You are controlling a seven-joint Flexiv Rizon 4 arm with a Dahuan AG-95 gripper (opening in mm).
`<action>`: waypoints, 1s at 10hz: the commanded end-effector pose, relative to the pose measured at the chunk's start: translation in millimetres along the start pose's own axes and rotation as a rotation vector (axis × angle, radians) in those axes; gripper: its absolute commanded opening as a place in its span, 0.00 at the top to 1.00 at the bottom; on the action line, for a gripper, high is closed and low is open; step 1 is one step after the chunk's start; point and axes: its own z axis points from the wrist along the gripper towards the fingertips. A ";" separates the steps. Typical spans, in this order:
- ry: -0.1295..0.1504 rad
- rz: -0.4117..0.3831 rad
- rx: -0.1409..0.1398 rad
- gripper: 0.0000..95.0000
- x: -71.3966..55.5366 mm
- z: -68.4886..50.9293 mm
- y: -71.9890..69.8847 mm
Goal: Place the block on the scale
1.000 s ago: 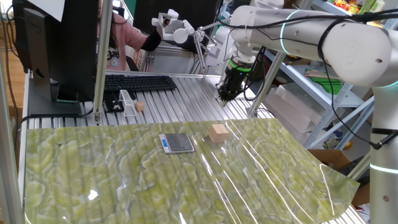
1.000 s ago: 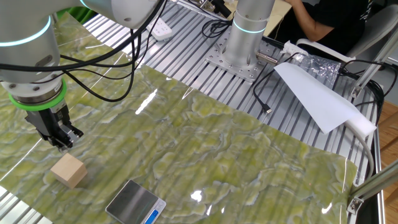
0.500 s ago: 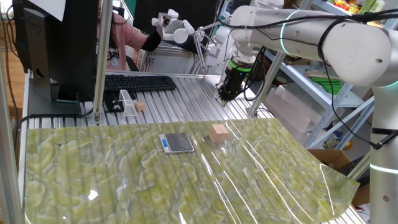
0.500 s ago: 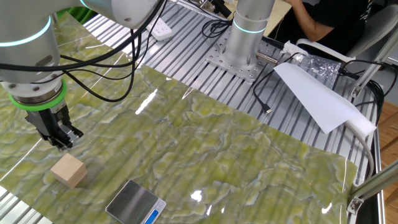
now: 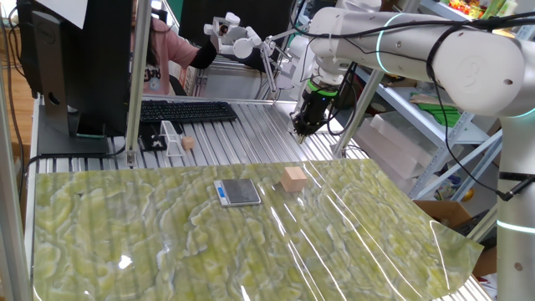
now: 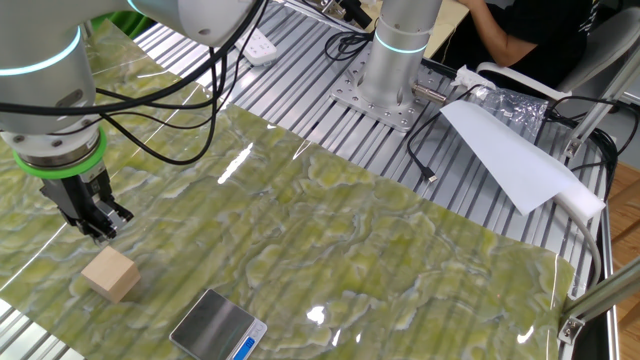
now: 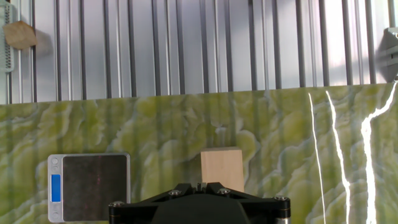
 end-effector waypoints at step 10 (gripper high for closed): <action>0.000 0.031 -0.010 1.00 0.2 -0.1 0.1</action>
